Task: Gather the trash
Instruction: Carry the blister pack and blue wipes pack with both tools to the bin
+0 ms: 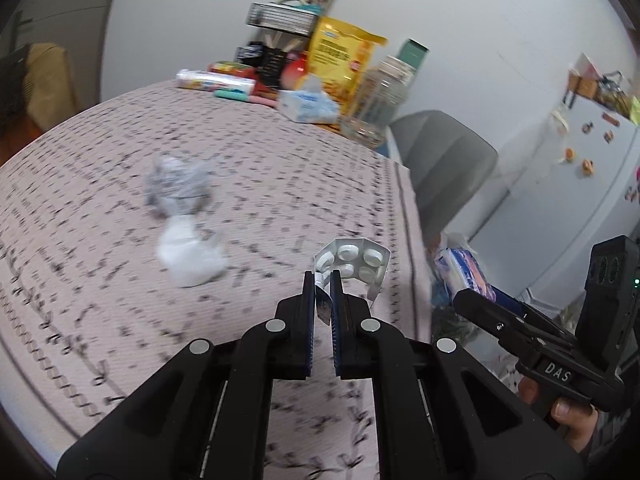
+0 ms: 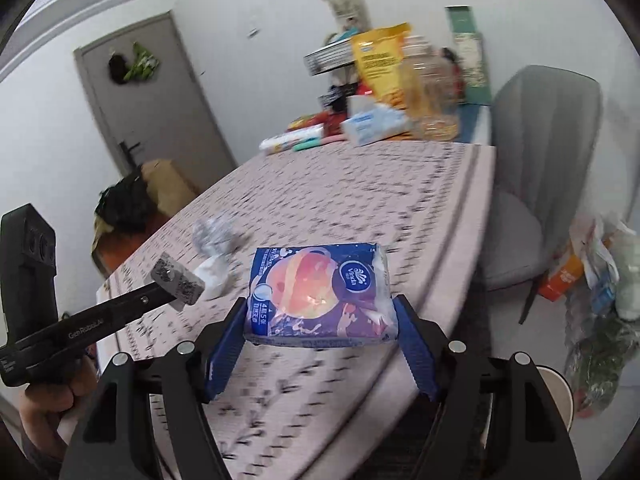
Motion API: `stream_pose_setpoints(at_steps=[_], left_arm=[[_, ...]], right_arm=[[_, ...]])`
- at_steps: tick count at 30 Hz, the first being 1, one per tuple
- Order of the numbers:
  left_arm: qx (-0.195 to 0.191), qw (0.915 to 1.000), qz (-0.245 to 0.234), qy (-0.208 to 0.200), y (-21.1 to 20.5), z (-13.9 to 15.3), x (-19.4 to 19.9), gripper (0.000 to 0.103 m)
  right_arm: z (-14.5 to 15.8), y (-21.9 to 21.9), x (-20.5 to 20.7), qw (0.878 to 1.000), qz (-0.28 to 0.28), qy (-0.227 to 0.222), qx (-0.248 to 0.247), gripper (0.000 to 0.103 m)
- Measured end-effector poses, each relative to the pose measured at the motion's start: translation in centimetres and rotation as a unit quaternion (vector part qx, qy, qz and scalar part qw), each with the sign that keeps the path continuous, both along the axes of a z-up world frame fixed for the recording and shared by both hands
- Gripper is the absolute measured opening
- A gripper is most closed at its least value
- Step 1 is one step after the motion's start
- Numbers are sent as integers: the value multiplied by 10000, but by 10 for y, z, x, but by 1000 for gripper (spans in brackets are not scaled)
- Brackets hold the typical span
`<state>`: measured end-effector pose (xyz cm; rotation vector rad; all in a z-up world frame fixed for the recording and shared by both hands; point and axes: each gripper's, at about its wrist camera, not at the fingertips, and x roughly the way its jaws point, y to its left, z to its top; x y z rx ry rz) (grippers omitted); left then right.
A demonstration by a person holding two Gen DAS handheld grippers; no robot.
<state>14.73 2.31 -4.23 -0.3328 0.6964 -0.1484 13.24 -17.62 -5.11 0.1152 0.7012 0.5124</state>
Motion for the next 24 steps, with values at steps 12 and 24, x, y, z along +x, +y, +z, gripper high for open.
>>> stream_pose_setpoints(at_steps=[12, 24], left_arm=[[182, 9955, -893, 257, -100, -8, 51, 8], [303, 9804, -1771, 813, -203, -43, 92, 8]], right_arm=[[-17, -116, 18, 9935, -1100, 82, 281, 72], [-79, -209, 27, 9785, -1958, 576, 307, 72]])
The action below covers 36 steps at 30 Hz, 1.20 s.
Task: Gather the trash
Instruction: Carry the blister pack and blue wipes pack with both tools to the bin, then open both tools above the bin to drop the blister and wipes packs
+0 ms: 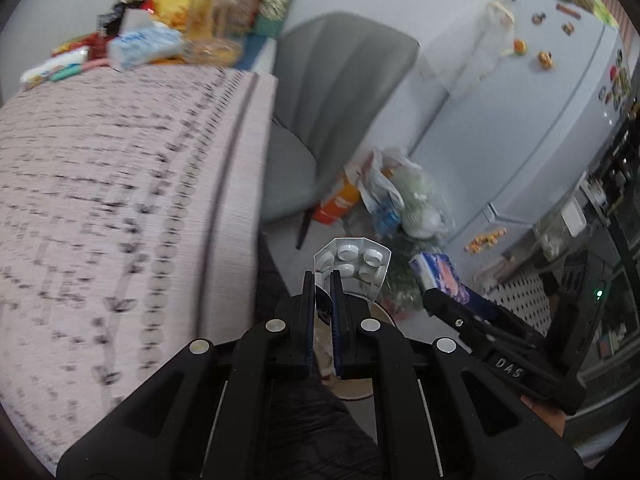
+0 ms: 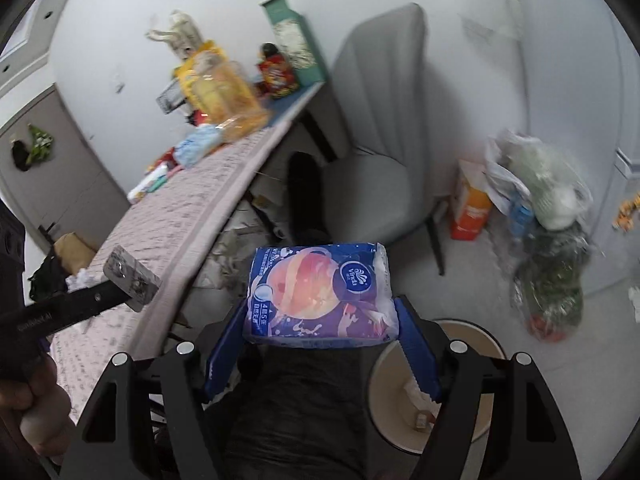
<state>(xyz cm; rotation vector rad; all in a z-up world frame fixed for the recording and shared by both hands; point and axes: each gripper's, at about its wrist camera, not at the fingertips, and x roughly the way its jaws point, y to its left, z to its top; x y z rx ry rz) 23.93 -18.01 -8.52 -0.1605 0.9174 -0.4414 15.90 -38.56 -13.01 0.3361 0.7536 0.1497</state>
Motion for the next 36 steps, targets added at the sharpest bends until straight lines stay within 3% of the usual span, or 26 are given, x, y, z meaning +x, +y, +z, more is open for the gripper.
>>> stream_pose_setpoints(at_steps=[9, 13, 26, 28, 29, 30, 32, 36], left_arm=[[184, 9963, -543, 635, -64, -41, 18, 8], [231, 9930, -694, 928, -89, -60, 23, 8], [432, 9823, -967, 1542, -145, -108, 32, 9], [339, 9790, -1054, 1713, -150, -114, 33, 29], [262, 9780, -1093, 1755, -151, -114, 35, 56], [179, 9791, -1097, 1703, -150, -111, 34, 72], [107, 9851, -982, 1408, -143, -96, 34, 75], [-12, 9891, -844, 1205, -125, -73, 34, 83]], right_arm=[[-52, -54, 1, 9972, -582, 396, 232, 72], [-71, -71, 3, 9954, -671, 471, 506, 85], [-61, -130, -19, 9891, -1360, 442, 352, 89], [-57, -137, -22, 9879, -1439, 450, 361, 89], [-56, -140, -24, 9874, -1472, 453, 364, 89], [-53, -143, -26, 9865, -1530, 456, 366, 89], [-51, -143, -28, 9857, -1583, 457, 354, 89], [-43, -135, -29, 9859, -1569, 479, 319, 89]])
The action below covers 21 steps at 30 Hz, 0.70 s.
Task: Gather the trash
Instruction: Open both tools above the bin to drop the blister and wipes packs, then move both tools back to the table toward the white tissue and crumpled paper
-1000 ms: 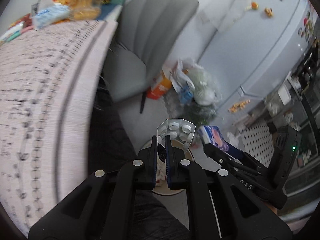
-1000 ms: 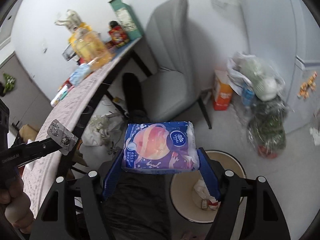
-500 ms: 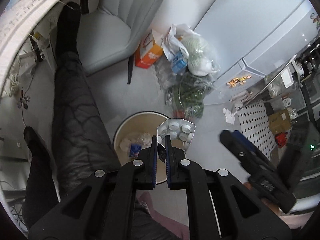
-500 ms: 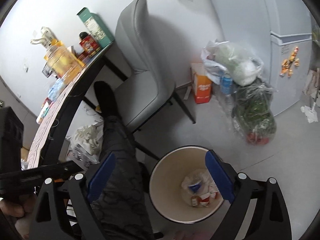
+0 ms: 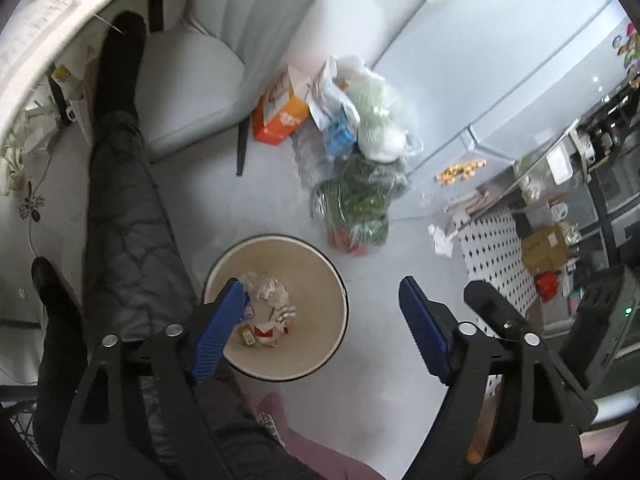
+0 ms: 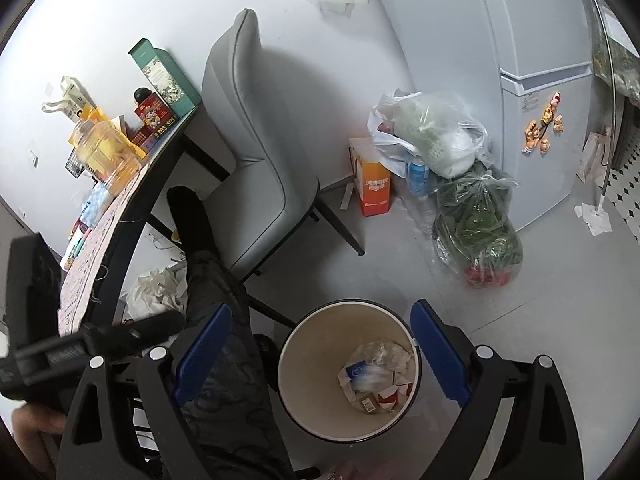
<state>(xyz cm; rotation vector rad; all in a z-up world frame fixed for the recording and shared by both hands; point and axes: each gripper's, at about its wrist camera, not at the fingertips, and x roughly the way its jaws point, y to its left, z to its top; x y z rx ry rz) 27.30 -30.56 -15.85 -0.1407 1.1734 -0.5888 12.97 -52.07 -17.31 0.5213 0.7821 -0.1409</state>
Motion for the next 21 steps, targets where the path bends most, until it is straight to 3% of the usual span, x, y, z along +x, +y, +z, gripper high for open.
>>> stream_pose_setpoints(at_steps=[8, 21], left_arm=[[-154, 9968, 441, -647, 56, 52, -13, 97], [-459, 9817, 1219, -1390, 172, 114, -53, 97]], right_arm=[[32, 41, 5, 9992, 298, -209, -166, 90], [87, 142, 9, 9908, 1150, -535, -475, 92]])
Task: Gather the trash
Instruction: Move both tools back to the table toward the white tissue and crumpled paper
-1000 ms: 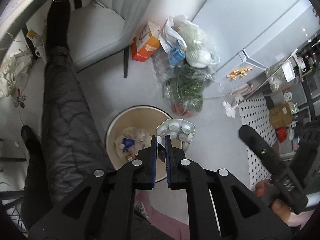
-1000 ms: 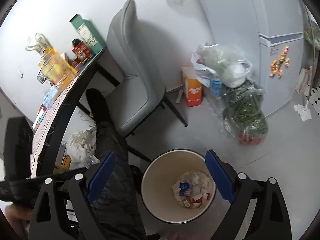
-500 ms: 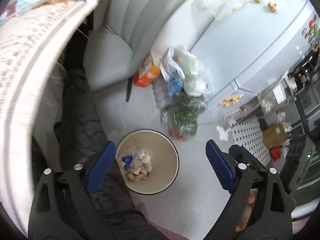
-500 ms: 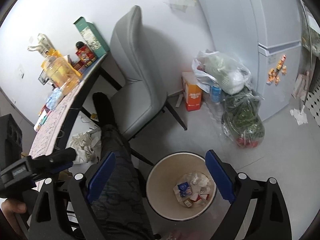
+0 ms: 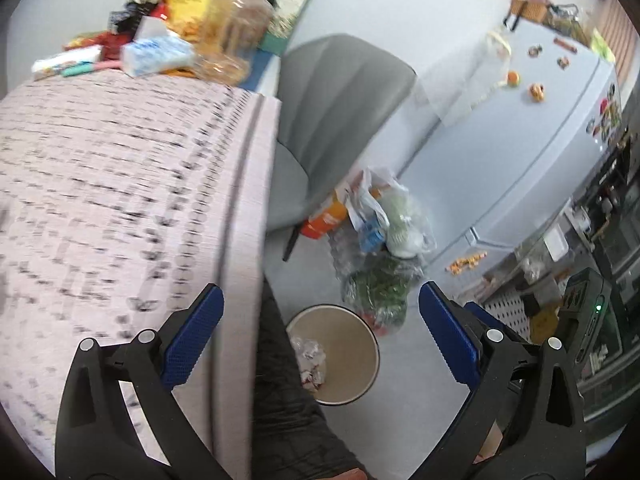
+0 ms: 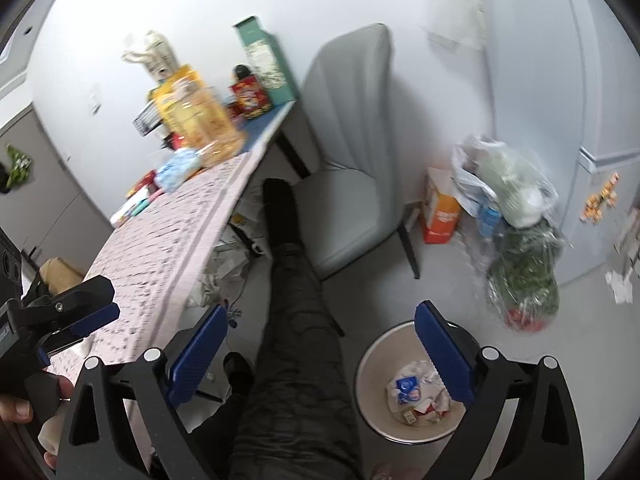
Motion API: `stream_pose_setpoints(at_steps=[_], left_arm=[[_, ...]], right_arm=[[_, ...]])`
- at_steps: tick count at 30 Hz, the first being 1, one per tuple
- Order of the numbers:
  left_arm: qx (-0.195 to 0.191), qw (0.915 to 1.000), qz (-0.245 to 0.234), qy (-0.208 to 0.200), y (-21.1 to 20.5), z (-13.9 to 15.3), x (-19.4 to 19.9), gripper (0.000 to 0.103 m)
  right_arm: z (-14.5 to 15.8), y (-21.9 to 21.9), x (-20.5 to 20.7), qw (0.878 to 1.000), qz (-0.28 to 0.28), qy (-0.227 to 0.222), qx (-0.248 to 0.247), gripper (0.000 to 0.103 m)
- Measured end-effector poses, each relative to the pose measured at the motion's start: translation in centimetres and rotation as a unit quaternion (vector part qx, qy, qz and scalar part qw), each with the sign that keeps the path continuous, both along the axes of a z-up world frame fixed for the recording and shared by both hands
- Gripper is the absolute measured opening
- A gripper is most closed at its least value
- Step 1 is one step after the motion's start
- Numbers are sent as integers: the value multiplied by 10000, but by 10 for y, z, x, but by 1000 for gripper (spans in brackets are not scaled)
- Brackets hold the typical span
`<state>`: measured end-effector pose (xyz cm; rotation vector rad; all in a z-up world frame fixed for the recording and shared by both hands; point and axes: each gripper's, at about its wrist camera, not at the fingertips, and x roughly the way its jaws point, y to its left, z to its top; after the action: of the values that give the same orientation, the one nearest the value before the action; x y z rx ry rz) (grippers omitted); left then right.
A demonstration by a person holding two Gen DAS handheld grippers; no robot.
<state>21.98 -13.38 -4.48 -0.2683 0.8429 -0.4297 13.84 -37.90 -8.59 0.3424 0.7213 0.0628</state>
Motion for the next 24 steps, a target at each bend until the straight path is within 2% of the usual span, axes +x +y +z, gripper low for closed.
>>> stream_pose_setpoints(at_steps=[9, 18, 24], left_arm=[[-175, 9969, 742, -204, 86, 9, -28, 97], [-185, 9873, 1555, -251, 170, 8, -63, 97], [-198, 9800, 1970, -203, 210, 0, -79, 97]], right_arm=[[19, 72, 0, 9976, 672, -113, -156, 95], [31, 134, -2, 9901, 1360, -234, -239, 95], [37, 166, -3, 9837, 1756, -303, -219, 95]])
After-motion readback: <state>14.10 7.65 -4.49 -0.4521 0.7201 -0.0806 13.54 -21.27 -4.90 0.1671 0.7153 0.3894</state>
